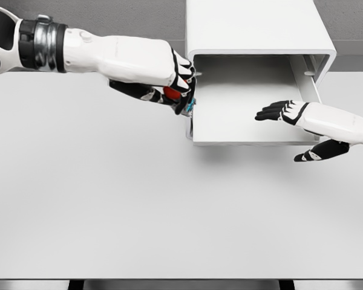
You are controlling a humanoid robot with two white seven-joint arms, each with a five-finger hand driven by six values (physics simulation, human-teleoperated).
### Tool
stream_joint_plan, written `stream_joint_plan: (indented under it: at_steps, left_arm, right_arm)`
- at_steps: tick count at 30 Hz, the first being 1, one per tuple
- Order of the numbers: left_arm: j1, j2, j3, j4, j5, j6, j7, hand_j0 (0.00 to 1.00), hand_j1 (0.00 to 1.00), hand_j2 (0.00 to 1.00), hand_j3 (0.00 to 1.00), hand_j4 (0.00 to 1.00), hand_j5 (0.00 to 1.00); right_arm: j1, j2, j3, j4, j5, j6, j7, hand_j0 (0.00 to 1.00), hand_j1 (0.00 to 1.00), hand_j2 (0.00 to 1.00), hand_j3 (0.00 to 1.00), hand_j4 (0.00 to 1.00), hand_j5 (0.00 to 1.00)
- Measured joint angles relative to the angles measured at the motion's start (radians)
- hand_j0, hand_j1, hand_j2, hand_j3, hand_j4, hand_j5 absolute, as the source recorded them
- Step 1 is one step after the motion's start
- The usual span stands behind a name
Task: Slide open multi-storey tabletop storage cabinets and put open load switch and slide close multi-storey tabletop storage cabinets
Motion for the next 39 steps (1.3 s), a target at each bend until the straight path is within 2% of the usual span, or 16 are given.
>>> stream_joint_plan:
  at_steps: [4,6,10,22,39]
  left_arm:
    - [-0.011,-0.055,-0.033,0.04,-0.007,0.0,0.0,0.37,0.37,0.37,0.37,0.37,0.37]
    - [-0.035,-0.083,-0.05,0.062,-0.009,0.0,0.0,0.37,0.37,0.37,0.37,0.37,0.37]
    - [-0.038,-0.148,-0.08,0.108,-0.022,0.0,0.0,0.37,0.37,0.37,0.37,0.37,0.37]
    - [-0.04,-0.301,-0.092,0.237,-0.093,0.0,0.0,0.37,0.37,0.37,0.37,0.37,0.37]
    - [-0.035,-0.329,-0.093,0.323,-0.127,0.0,0.0,0.38,0.38,0.38,0.38,0.38,0.38]
  right_arm:
    - [0.0,0.001,0.0,0.0,0.0,0.0,0.0,1.0,1.0,1.0,1.0,1.0,1.0]
    - [0.002,0.001,0.0,0.0,0.0,0.0,0.0,1.0,1.0,1.0,1.0,1.0,1.0]
    - [0.005,0.0,0.0,0.0,0.0,0.0,0.0,1.0,1.0,1.0,1.0,1.0,1.0]
    - [0.006,0.0,0.002,0.0,0.0,0.0,0.0,1.0,1.0,1.0,1.0,1.0,1.0]
    - [0.008,0.003,0.002,0.0,0.0,0.0,0.001,1.0,1.0,1.0,1.0,1.0,1.0]
